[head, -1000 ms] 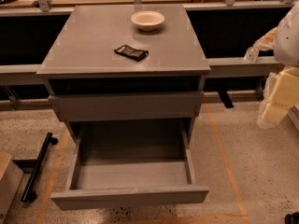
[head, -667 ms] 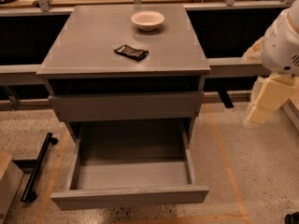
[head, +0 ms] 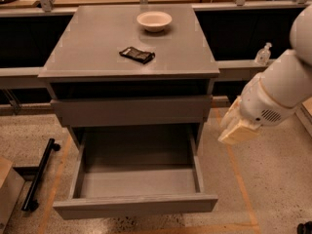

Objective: Close middle drawer

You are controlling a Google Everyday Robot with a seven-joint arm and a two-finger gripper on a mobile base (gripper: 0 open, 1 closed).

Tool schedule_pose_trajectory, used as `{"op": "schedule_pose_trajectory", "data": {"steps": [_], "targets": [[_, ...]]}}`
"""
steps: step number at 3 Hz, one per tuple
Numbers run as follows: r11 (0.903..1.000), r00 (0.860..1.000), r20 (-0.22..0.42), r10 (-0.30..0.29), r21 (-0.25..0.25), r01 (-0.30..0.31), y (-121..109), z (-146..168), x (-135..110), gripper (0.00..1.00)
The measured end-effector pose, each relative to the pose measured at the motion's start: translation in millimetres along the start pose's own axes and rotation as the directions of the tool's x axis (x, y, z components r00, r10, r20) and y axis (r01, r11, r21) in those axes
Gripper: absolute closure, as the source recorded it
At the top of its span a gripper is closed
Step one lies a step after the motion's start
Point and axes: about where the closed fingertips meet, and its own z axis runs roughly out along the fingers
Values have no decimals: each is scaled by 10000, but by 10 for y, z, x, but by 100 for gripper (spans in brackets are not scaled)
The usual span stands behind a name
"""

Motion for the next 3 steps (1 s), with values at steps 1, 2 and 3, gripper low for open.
{"op": "schedule_pose_trajectory", "data": {"steps": [1,2,3], "targets": [[10000,10000,19,26,6,-26,-9,53,5,86],[10000,10000,34,48,-75,-48,0,76,8,100],[9984,9974,716,122,-556,-82,58,437,4,100]]}}
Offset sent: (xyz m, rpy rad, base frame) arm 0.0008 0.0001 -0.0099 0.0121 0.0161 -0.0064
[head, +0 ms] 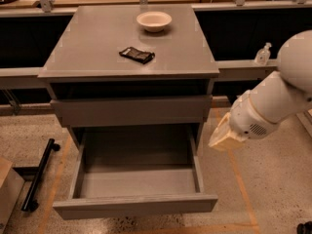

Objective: Close middle drawer

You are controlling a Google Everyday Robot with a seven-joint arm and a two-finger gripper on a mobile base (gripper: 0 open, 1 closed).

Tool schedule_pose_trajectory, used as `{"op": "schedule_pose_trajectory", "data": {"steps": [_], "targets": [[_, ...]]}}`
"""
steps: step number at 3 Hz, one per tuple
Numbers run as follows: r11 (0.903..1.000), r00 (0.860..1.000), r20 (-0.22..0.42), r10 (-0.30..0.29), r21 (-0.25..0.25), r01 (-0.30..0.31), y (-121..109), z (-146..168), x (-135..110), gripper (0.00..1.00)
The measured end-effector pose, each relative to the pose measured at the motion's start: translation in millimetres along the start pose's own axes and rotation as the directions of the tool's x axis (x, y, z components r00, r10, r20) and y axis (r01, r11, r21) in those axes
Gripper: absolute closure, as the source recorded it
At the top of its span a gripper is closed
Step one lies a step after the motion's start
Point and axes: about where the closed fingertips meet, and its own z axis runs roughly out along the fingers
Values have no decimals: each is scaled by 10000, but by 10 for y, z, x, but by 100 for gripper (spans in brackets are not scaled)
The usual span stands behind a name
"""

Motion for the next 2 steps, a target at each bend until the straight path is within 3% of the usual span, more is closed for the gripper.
{"op": "schedule_pose_trajectory", "data": {"steps": [1,2], "targets": [[9970,9921,1252,81,-773,16,58,746,-10,100],[9978,9901,1401,120,-666,-27,-5,834,-20,100]]}}
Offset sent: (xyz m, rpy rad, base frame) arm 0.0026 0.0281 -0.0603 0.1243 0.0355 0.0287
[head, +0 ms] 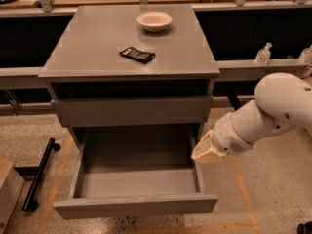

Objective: Close middle drawer

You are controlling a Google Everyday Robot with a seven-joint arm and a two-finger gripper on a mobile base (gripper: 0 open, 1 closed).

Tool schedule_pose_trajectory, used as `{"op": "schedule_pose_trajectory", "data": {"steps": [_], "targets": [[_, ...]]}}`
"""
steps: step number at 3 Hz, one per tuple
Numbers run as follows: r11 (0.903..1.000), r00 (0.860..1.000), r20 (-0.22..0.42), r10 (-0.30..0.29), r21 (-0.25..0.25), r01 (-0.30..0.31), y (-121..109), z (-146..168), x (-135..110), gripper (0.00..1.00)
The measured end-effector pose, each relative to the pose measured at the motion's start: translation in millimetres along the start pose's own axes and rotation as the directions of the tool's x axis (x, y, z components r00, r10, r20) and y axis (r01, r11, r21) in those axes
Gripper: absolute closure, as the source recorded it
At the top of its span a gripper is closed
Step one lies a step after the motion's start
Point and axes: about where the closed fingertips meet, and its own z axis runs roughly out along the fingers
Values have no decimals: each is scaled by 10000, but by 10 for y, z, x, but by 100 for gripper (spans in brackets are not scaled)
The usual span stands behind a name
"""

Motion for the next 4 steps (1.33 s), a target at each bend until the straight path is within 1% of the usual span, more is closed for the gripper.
{"op": "schedule_pose_trajectory", "data": {"steps": [1,2,3,4], "targets": [[9995,9993,-187,325,36,-324,81,-47,117,100],[9973,9977,104,666,-326,-662,165,239,267,100],[9906,9947,378,958,-1015,-916,233,763,441,100],[9779,9877,268,1541,-1473,-1486,295,1327,626,100]]}}
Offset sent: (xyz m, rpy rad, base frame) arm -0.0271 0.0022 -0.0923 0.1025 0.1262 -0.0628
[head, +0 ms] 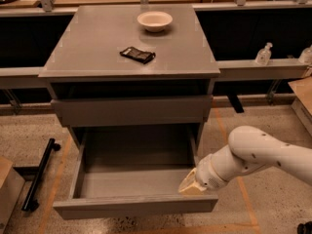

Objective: Close middle drawer

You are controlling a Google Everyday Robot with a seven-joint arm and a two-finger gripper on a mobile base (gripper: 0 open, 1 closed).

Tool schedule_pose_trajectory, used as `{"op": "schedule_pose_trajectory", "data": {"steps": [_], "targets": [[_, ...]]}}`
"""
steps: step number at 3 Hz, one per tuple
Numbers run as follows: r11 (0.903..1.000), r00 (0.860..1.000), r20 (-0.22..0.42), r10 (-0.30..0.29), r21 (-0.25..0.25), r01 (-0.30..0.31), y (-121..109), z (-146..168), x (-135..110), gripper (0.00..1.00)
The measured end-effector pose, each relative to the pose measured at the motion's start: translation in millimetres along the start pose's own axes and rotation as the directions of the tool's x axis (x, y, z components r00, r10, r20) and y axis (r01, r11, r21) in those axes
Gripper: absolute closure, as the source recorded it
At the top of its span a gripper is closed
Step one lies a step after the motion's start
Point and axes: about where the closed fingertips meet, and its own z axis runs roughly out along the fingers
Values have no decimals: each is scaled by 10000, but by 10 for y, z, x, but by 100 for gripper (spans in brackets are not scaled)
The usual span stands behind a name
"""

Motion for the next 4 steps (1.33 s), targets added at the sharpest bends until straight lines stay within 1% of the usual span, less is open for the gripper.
{"op": "schedule_pose_trajectory", "data": {"steps": [1,2,3,4], "targets": [[9999,9999,62,111,19,-111,-31,76,23,100],[9992,9997,248,91,-396,-81,-53,231,48,100],[9947,9996,254,148,-1022,-121,-84,564,119,100],[9882,9976,304,622,-1421,-573,-84,888,327,100]]}}
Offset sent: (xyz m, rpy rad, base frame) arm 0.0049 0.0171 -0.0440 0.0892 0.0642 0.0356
